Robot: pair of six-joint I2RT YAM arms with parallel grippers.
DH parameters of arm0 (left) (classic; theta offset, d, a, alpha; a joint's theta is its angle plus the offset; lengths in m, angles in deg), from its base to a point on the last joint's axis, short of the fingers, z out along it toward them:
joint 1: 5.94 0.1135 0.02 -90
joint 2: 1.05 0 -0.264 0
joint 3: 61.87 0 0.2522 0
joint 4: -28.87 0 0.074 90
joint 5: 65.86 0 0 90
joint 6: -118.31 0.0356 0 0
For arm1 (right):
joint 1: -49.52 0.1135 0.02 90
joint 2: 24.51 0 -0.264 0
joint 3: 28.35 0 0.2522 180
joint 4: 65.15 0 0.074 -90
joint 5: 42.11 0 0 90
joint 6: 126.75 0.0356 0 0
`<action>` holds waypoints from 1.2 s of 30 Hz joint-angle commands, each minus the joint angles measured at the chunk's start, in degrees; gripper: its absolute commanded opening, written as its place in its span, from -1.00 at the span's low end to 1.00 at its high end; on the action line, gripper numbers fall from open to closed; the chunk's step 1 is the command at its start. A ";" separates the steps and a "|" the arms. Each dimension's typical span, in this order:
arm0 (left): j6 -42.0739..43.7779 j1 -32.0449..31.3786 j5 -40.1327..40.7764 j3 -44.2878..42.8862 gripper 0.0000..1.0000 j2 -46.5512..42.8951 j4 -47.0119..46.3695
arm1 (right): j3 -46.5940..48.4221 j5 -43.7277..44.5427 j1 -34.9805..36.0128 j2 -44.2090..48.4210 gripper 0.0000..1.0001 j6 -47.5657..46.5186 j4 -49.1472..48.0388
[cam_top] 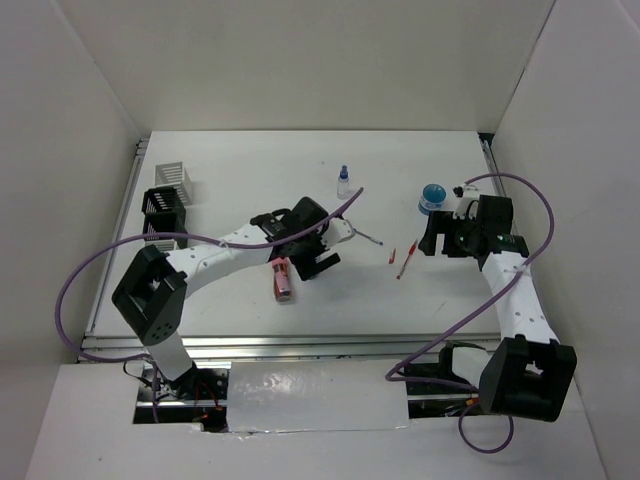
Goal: Sort the stationery into containers
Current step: Pick up the stationery from the center of the board.
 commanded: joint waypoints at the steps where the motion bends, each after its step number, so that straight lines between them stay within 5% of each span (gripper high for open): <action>1: -1.35 -0.29 0.76 -3.49 0.99 -2.57 -0.22 | -0.74 -0.85 -0.24 -0.26 0.87 -0.83 -1.05; 16: -3.46 4.72 -9.44 -6.39 0.94 4.72 1.98 | -0.74 -0.94 -0.33 -1.05 0.87 -1.18 -0.78; 36: -5.66 4.63 -11.99 -3.14 0.89 0.60 1.19 | -0.83 -1.38 -0.42 -2.02 0.87 -1.01 -1.23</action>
